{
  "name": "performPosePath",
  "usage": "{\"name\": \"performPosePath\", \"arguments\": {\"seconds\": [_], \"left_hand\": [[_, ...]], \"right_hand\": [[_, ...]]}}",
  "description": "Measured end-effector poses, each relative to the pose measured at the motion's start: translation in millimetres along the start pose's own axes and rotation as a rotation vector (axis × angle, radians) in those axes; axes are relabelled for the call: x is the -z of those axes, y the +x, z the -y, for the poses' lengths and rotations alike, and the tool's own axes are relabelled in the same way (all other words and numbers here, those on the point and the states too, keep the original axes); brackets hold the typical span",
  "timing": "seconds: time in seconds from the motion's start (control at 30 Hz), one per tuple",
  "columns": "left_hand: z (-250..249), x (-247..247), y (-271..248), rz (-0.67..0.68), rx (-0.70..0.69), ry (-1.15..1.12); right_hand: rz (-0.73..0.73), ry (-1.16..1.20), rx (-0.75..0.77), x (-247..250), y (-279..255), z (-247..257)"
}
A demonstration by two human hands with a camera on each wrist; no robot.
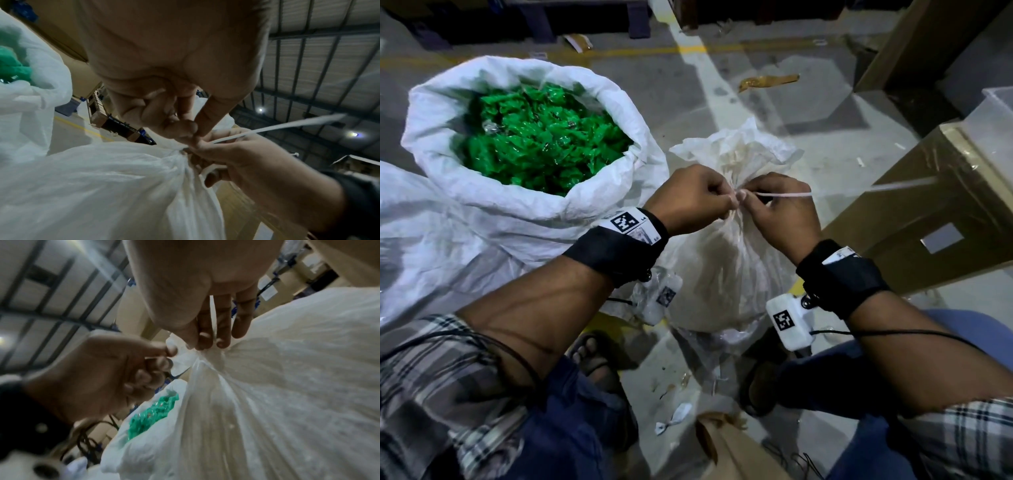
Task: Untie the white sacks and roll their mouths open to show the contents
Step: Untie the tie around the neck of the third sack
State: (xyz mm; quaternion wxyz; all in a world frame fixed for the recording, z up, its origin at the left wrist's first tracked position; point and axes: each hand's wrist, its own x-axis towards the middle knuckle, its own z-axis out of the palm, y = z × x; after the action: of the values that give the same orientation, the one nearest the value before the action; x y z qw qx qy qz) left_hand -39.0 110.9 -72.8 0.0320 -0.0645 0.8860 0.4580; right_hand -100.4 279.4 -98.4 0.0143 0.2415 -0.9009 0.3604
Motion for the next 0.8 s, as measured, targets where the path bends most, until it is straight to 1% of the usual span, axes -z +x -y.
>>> {"name": "performPosePath", "arguments": {"seconds": [0.1, 0.2, 0.3, 0.4, 0.57, 0.67, 0.73, 0.8], "left_hand": [[11, 0, 2, -0.083, -0.059, 0.159], [17, -3, 3, -0.097, -0.153, 0.269], [20, -7, 7, -0.126, -0.226, 0.259], [23, -9, 11, -0.137, -0.253, 0.29], [25, -8, 16, -0.049, -0.322, 0.255], [24, -8, 17, -0.041, -0.329, 0.267], [23, -7, 16, -0.024, -0.318, 0.263], [22, -7, 14, -0.045, -0.317, 0.271]], "right_hand": [[0.031, 0.074, -0.091, 2, 5, -1], [0.086, 0.024, -0.085, 1, 3, 0], [0.127, 0.076, -0.116, 4, 3, 2], [0.203, 0.173, -0.13, 12, 6, 0], [0.237, 0.445, -0.138, 20, 4, -6], [0.25, 0.572, -0.138, 18, 1, -5], [0.247, 0.602, -0.134, 18, 2, -4], [0.262, 0.595, -0.12, 20, 2, -4]]}}
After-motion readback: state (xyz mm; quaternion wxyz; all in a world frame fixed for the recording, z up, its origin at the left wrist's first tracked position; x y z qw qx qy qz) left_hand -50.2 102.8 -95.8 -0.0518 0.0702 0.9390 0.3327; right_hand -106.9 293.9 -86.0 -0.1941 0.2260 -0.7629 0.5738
